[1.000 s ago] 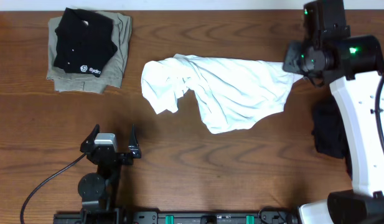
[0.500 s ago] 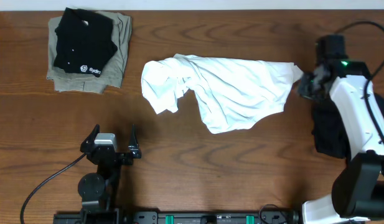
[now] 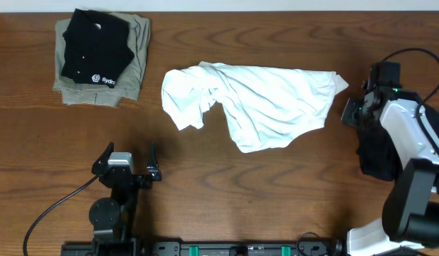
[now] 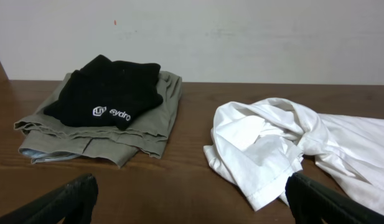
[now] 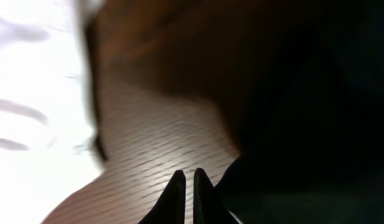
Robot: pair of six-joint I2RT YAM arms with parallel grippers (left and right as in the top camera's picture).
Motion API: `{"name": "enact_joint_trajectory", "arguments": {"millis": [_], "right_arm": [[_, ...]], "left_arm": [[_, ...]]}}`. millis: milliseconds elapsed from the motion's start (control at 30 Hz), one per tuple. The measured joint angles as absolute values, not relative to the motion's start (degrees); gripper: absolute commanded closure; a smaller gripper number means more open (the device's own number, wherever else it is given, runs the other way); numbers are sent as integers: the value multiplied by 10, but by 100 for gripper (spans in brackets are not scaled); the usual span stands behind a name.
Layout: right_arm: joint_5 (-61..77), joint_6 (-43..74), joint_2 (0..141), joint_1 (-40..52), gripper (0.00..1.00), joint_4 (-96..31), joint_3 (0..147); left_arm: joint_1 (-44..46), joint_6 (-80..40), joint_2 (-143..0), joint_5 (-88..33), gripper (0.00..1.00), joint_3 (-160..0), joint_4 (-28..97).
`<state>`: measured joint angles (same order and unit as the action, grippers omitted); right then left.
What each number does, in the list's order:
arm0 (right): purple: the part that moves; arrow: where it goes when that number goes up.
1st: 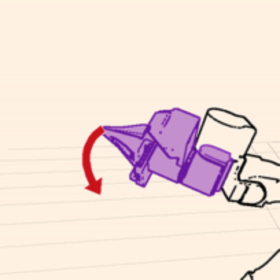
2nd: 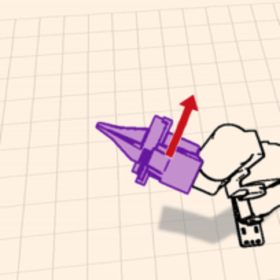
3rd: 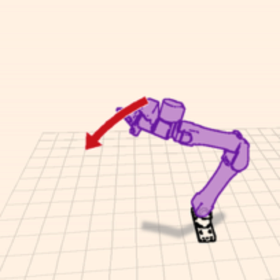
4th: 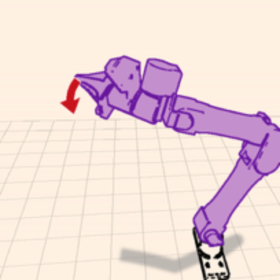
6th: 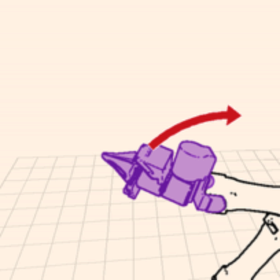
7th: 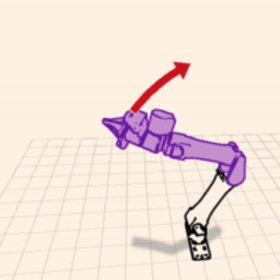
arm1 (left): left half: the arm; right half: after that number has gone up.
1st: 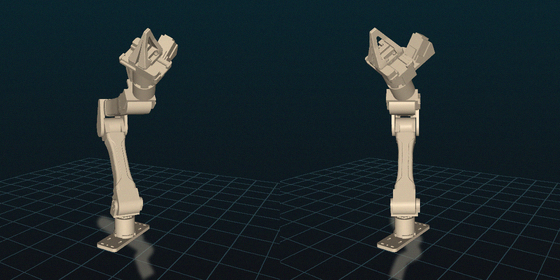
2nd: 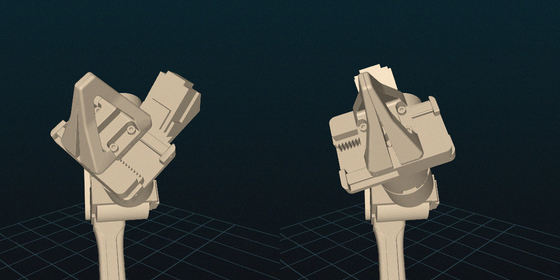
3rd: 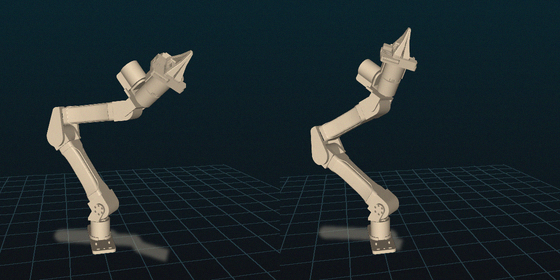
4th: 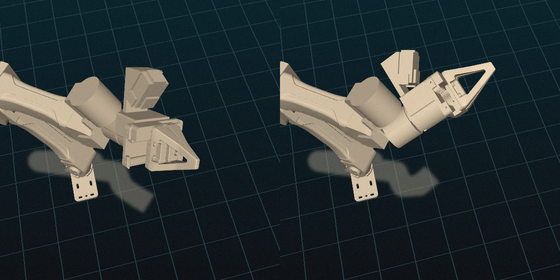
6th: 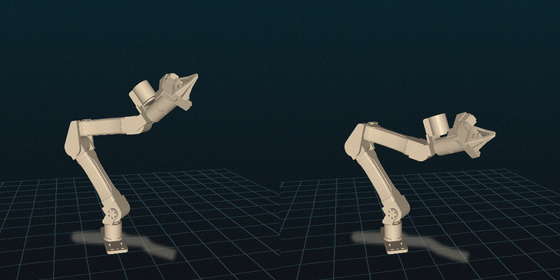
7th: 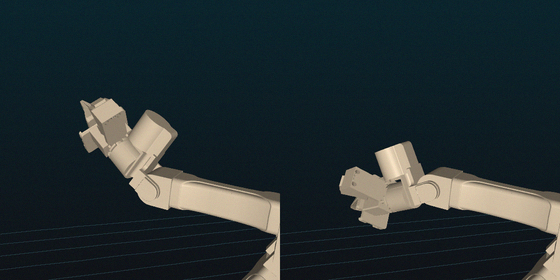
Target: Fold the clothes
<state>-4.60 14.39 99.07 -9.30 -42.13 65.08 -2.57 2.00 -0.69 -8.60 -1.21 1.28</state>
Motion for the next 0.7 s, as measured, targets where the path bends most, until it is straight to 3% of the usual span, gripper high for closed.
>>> {"name": "enact_joint_trajectory", "arguments": {"millis": [233,700], "right_arm": [[-99,169,1049,-108,99,-441,646],[-136,215,1056,-224,99,-480,648]], "left_arm": [[-26,20,-7,-86,2,-12,13],[-26,20,-7,-86,2,-12,13]]}}
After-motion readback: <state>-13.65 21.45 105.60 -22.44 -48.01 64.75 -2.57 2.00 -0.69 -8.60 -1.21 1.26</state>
